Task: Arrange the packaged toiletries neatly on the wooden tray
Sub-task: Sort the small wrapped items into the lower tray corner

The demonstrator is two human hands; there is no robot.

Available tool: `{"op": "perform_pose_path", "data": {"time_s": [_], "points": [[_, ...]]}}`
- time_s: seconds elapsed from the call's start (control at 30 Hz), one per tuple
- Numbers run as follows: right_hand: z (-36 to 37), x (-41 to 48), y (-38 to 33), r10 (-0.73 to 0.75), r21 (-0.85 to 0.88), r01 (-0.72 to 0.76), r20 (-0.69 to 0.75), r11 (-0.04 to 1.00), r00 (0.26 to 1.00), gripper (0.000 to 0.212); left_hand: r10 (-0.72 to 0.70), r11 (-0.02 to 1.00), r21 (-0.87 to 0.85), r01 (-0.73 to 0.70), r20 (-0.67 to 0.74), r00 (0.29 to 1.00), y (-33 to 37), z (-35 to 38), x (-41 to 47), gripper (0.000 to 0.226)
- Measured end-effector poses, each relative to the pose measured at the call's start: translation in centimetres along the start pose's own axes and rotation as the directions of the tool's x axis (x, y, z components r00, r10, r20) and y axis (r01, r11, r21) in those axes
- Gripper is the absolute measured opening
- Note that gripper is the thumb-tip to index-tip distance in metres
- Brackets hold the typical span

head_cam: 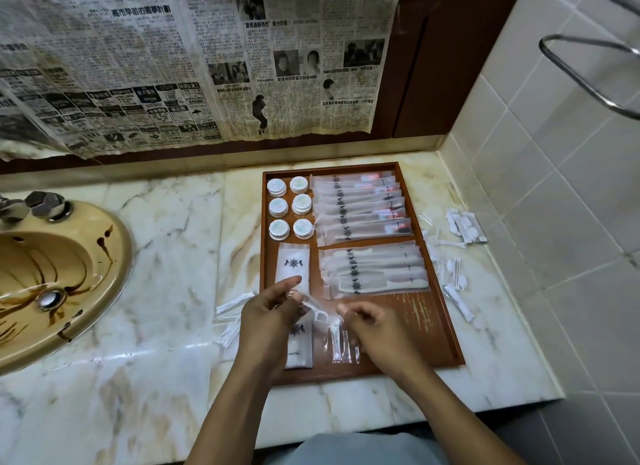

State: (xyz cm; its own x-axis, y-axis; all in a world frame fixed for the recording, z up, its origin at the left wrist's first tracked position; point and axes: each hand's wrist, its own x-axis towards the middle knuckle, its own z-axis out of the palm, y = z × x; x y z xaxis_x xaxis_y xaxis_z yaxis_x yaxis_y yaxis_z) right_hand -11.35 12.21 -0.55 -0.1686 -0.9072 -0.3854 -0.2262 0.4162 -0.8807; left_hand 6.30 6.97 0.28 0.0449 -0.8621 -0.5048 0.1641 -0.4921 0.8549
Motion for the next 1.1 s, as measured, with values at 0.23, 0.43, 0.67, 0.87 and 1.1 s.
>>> {"op": "perform_pose_path", "data": {"time_s": [0.23,0.43,0.67,0.87,1.1], "points": [[-0.3,-0.9,-1.7,-0.033,0.114,0.024,0.072,0.993,0.997,0.005,-0.004,0.999,-0.04,0.006,0.054,0.999,0.0,1.5,-0.9,0.017],[-1.6,-1.0,-1.0,-0.035,0.0,0.035,0.016,0.999,0.999,0.006,0.001,0.991,0.134,-0.024,0.168,0.986,0.6,1.4,-1.3,0.013],[-2.9,-1.4,-1.1,0.011,0.072,-0.018,0.093,0.997,0.996,0.011,0.068,0.954,0.278,-0.114,0.17,0.983,0.9,1.9,-1.5,0.007],[-3.5,-1.4,-0.7,0.017,0.179,-0.023,0.037,0.984,0.999,0.006,0.033,0.98,0.192,-0.057,0.127,0.991,-0.3,3.1,-2.1,0.017],[-4.5,-1.5,-0.8,0.023,0.157,-0.034,0.073,0.987,0.997,0.008,0.018,0.956,0.281,-0.089,0.245,0.969,0.8,3.3,-2.1,0.006]]}}
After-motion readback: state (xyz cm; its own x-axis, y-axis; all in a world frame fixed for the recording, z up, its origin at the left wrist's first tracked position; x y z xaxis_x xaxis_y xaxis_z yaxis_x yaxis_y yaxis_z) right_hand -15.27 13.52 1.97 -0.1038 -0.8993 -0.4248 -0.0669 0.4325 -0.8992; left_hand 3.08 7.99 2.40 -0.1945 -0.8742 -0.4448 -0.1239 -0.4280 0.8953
